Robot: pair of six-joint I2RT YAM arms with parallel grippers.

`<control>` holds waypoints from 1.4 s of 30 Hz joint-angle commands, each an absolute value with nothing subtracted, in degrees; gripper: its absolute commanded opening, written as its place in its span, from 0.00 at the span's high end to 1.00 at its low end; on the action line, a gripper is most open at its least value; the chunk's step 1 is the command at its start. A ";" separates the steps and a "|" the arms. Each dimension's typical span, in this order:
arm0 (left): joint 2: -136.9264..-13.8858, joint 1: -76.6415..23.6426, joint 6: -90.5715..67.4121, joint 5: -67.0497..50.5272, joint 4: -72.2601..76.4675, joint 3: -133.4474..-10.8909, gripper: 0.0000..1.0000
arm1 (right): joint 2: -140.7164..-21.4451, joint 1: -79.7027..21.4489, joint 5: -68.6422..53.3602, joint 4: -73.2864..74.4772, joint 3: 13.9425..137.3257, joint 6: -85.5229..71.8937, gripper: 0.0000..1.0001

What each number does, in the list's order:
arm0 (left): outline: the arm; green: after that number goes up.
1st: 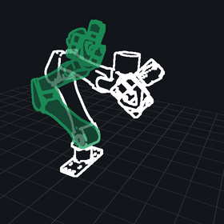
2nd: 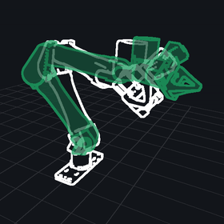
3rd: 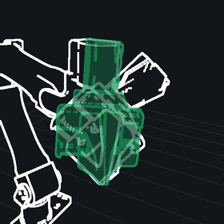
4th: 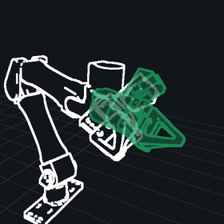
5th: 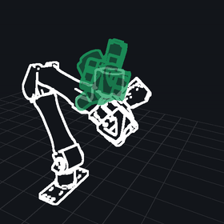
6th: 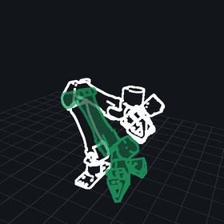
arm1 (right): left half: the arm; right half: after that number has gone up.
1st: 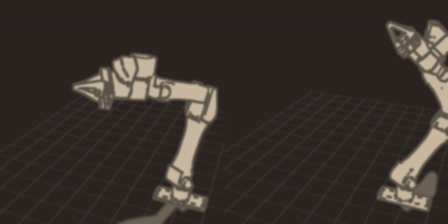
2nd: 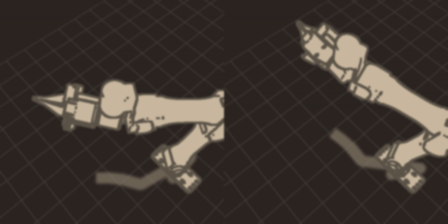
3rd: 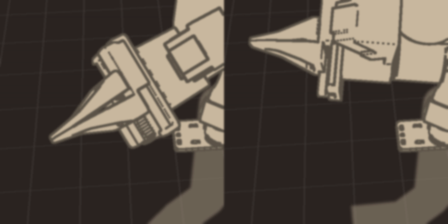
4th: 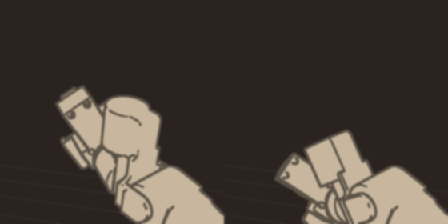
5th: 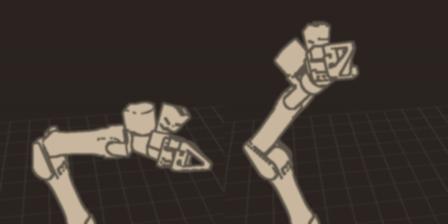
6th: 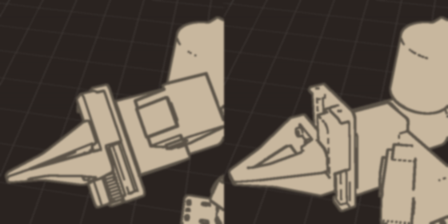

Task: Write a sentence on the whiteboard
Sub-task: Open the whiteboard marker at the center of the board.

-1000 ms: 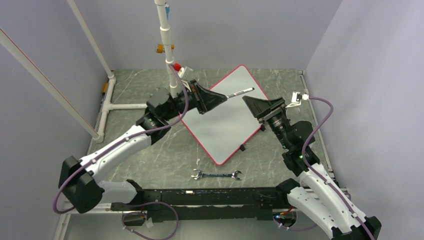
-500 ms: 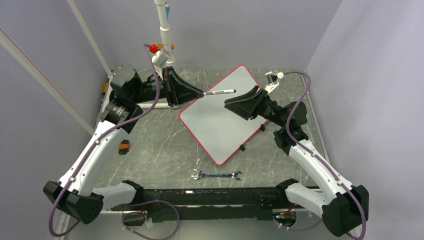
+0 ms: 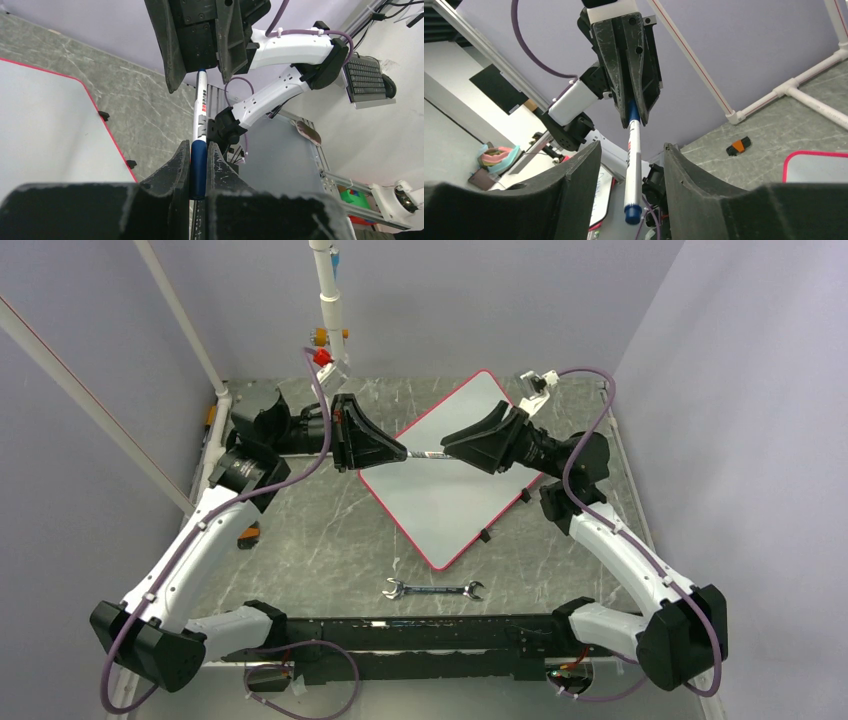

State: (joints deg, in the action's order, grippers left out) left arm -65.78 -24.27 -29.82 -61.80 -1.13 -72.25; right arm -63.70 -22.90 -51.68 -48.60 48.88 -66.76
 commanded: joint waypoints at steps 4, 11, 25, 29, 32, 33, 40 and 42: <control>-66.61 -23.62 -34.57 -64.28 11.52 -69.24 1.00 | -67.00 -23.70 -52.30 -53.43 51.02 -69.63 0.58; -64.79 -20.98 -36.60 -62.45 16.00 -64.81 1.00 | -69.88 -24.16 -52.82 -53.28 51.35 -70.63 0.63; -64.84 -19.34 -36.27 -63.40 15.12 -63.17 1.00 | -73.05 -27.62 -54.32 -47.40 54.54 -66.07 0.74; -64.82 -19.33 -35.26 -63.54 13.86 -63.44 1.00 | -72.78 -28.12 -54.40 -43.88 55.53 -63.75 0.74; -64.78 -19.33 -35.15 -64.03 13.91 -63.31 1.00 | -72.62 -28.16 -54.32 -42.20 55.95 -62.45 0.74; -64.84 -19.28 -34.90 -64.20 13.64 -63.43 1.00 | -72.64 -28.20 -54.27 -41.56 56.17 -62.02 0.74; -65.18 -19.40 -32.19 -64.96 10.13 -63.81 1.00 | -73.79 -28.28 -53.96 -40.06 57.26 -61.39 0.74; -65.21 -19.38 -31.86 -64.83 9.73 -63.82 1.00 | -74.04 -28.50 -54.05 -40.03 57.30 -61.45 0.74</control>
